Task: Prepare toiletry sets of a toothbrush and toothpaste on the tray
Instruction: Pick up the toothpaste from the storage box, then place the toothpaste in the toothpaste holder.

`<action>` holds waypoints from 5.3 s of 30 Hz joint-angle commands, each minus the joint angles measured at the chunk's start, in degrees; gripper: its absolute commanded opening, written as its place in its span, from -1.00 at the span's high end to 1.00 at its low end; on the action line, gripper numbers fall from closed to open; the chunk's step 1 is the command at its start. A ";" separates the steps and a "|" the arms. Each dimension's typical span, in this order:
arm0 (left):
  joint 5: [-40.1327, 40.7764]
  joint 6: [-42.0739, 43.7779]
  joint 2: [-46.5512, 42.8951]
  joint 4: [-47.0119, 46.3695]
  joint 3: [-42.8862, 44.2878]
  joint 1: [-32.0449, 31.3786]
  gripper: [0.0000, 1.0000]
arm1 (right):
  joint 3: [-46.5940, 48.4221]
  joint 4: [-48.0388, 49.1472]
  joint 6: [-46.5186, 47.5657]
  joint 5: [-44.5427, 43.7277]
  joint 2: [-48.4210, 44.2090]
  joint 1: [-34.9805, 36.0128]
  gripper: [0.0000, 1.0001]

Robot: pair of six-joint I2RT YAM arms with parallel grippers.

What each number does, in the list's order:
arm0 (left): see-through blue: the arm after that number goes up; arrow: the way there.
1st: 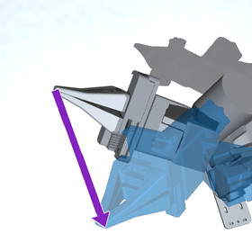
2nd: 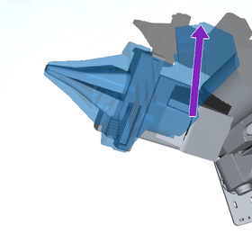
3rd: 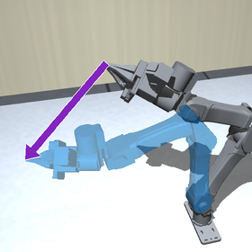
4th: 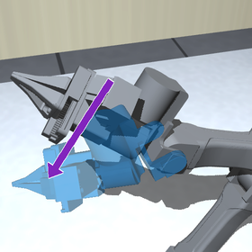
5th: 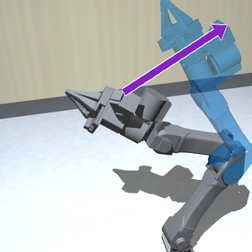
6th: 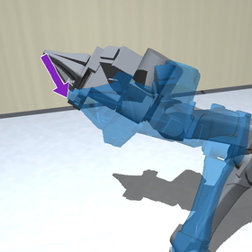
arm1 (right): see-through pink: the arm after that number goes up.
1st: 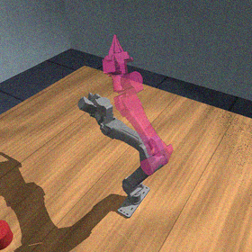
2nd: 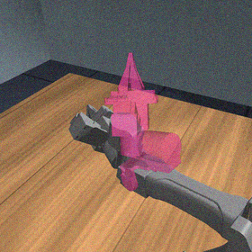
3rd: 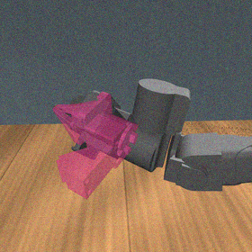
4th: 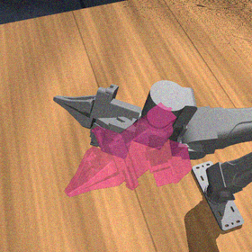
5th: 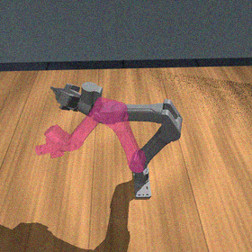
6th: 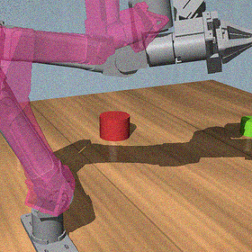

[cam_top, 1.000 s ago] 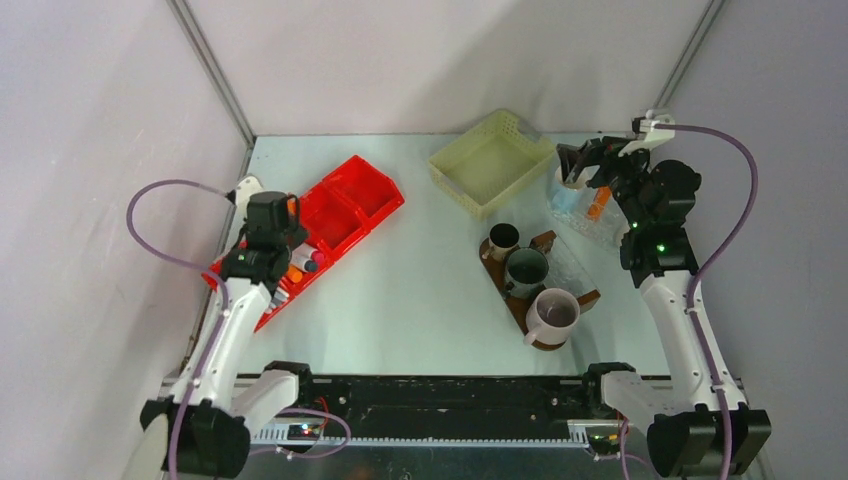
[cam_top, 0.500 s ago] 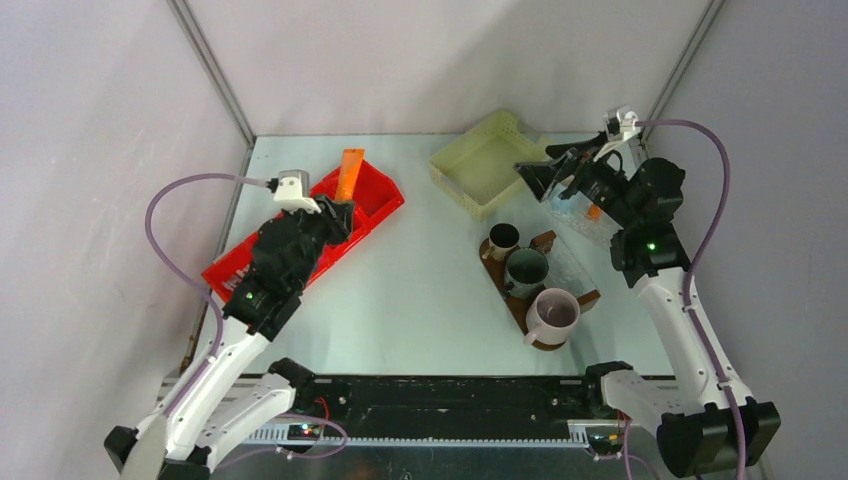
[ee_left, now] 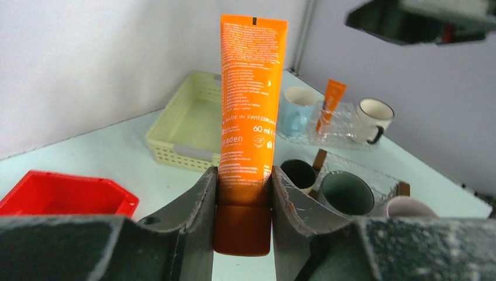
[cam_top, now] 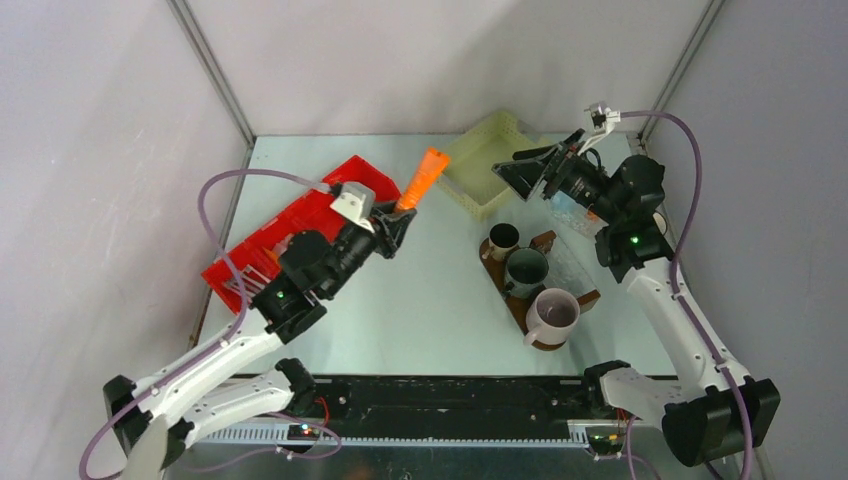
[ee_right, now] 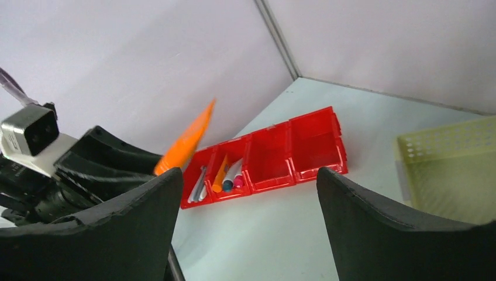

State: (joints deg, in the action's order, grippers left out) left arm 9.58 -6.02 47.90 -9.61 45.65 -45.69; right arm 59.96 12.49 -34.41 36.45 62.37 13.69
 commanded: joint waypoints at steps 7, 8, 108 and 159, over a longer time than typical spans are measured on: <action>-1.51 10.09 5.66 -10.24 3.09 -7.23 0.99 | 2.41 9.86 -12.01 0.02 2.57 3.43 -0.64; -1.39 10.29 5.86 -10.82 3.23 -7.53 0.99 | 2.38 9.98 -12.55 -0.79 2.75 3.66 -0.62; 23.14 7.02 -17.05 25.29 -7.09 27.36 -0.99 | -9.76 22.02 38.39 -3.85 16.03 -39.00 1.00; 20.48 7.50 -16.05 24.58 -8.21 29.95 -0.99 | -12.49 39.33 37.01 10.10 34.61 -41.99 0.90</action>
State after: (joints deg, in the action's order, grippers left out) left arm 30.72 1.48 32.25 17.26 38.20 -16.21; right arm 47.07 46.46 1.54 45.04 95.92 -27.99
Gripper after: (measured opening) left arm 0.996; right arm 0.042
